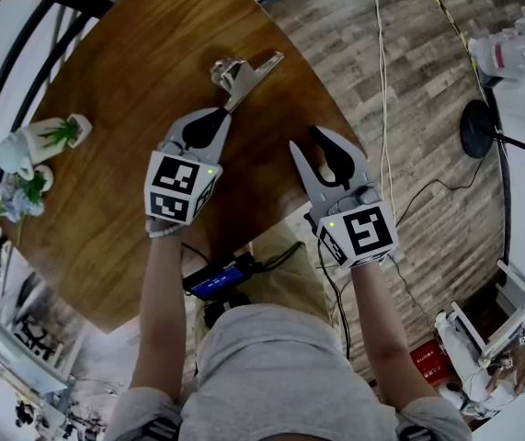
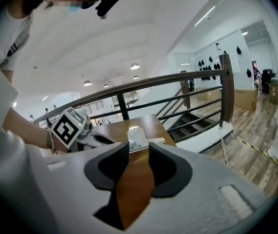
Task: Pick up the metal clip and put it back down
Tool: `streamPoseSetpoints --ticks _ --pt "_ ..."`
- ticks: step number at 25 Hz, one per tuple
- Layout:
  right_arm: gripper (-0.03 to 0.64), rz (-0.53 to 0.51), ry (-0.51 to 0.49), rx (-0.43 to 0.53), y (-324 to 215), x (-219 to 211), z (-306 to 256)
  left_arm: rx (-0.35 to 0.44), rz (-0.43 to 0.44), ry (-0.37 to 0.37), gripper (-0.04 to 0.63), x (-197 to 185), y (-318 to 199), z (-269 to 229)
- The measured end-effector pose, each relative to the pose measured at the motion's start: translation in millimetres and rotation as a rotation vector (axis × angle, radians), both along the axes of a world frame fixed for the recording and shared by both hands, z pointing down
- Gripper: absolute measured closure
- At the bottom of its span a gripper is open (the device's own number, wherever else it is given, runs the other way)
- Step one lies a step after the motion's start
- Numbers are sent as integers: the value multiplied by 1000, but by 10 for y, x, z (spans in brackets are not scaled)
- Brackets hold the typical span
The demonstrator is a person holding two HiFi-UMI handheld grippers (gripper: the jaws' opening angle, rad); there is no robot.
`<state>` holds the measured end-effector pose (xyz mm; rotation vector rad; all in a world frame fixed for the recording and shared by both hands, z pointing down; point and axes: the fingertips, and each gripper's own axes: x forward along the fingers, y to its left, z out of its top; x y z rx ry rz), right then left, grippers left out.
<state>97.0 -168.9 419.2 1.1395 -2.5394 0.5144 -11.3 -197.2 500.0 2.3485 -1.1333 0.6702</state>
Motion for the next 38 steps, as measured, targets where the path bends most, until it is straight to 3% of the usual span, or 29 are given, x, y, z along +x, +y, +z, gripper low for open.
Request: streamPoseSetpoints --ticks 13,38 --pt "433 -26 -21 5 -72 -176 -8 57 31 50 551 70 113 -327" --pt "409 -12 -244 4 213 -445 -457 242 152 150 552 202 667 -1362"
